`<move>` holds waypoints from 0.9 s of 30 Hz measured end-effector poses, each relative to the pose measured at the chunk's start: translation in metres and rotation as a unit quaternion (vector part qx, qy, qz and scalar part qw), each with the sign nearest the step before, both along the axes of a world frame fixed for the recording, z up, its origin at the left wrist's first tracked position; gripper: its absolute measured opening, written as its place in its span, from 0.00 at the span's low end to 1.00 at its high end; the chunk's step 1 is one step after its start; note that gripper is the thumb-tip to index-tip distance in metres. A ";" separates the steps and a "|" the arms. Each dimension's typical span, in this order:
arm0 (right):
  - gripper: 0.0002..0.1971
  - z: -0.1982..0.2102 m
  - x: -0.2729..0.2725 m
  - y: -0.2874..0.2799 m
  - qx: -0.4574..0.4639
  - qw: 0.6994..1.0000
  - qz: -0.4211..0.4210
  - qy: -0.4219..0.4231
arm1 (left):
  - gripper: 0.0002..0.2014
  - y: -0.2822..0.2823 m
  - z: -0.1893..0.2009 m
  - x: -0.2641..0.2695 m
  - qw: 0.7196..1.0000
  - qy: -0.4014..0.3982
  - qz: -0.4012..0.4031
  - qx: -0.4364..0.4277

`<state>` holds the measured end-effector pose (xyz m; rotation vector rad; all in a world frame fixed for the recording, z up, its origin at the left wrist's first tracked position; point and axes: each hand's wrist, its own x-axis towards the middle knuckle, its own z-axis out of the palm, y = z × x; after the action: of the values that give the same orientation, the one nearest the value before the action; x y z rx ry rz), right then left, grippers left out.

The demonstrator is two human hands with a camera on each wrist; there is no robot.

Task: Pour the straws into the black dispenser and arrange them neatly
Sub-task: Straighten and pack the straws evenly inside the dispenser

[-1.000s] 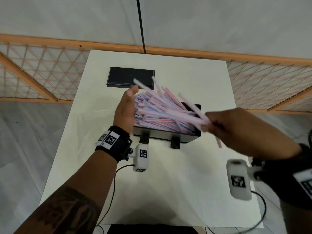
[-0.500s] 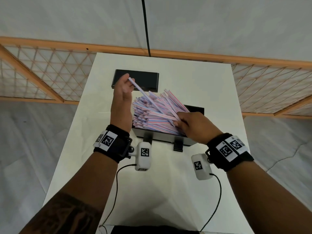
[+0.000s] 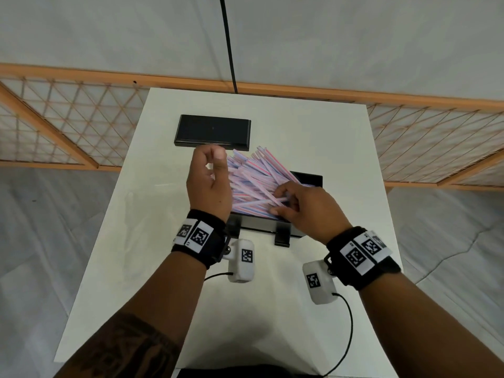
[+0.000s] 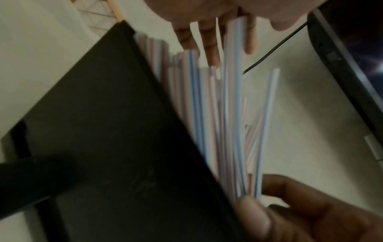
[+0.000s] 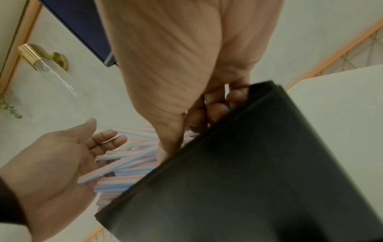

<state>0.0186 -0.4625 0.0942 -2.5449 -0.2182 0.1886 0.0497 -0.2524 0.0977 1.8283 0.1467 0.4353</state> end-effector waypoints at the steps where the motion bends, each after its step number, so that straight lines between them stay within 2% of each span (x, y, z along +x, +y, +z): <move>1: 0.17 -0.002 -0.004 0.001 0.000 1.000 -0.016 -0.009 | 0.12 -0.002 -0.006 -0.002 1.000 0.007 0.001 0.021; 3: 0.19 -0.003 -0.011 0.003 0.006 0.997 -0.060 -0.045 | 0.10 -0.004 -0.015 -0.006 0.997 -0.005 -0.012 0.081; 6: 0.25 0.000 -0.016 0.002 0.061 0.985 -0.122 -0.103 | 0.15 0.002 -0.026 -0.009 0.991 -0.045 -0.017 0.125; 9: 0.48 -0.006 -0.007 0.002 0.075 0.987 -0.076 -0.118 | 0.24 0.010 -0.035 -0.008 0.992 -0.015 0.004 0.123; 10: 0.56 -0.009 -0.003 0.004 0.049 0.992 -0.047 -0.105 | 0.27 0.012 -0.038 -0.009 0.993 0.002 -0.001 0.122; 12: 0.63 -0.013 0.004 0.008 -0.009 0.996 0.008 -0.085 | 0.35 0.015 -0.045 -0.015 0.992 0.015 -0.031 0.118; 15: 0.63 -0.017 0.008 0.010 -0.027 0.994 0.044 -0.091 | 0.46 0.020 -0.052 -0.028 0.993 0.010 -0.098 0.070; 16: 0.61 -0.019 0.008 0.010 -0.029 0.993 0.049 -0.107 | 0.51 0.021 -0.054 -0.032 0.991 0.009 -0.111 0.079; 19: 0.53 -0.027 0.006 0.010 -0.038 0.988 0.050 -0.145 | 0.59 0.017 -0.050 -0.038 0.978 0.007 -0.102 0.181; 21: 0.52 -0.027 0.005 0.014 -0.036 0.989 0.051 -0.132 | 0.58 0.014 -0.042 -0.033 0.976 0.020 -0.066 0.206; 24: 0.54 -0.023 0.008 0.020 -0.013 0.997 0.052 -0.062 | 0.56 0.014 -0.031 -0.015 0.977 0.075 -0.008 0.200; 27: 0.57 -0.022 0.011 0.025 0.017 0.999 0.040 -0.001 | 0.52 0.011 -0.025 0.001 0.975 0.127 -0.026 0.182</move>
<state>0.0293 -0.4376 0.0724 -2.5051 -0.3217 0.2124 0.0508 -0.2411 0.0725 2.2411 0.2024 0.1968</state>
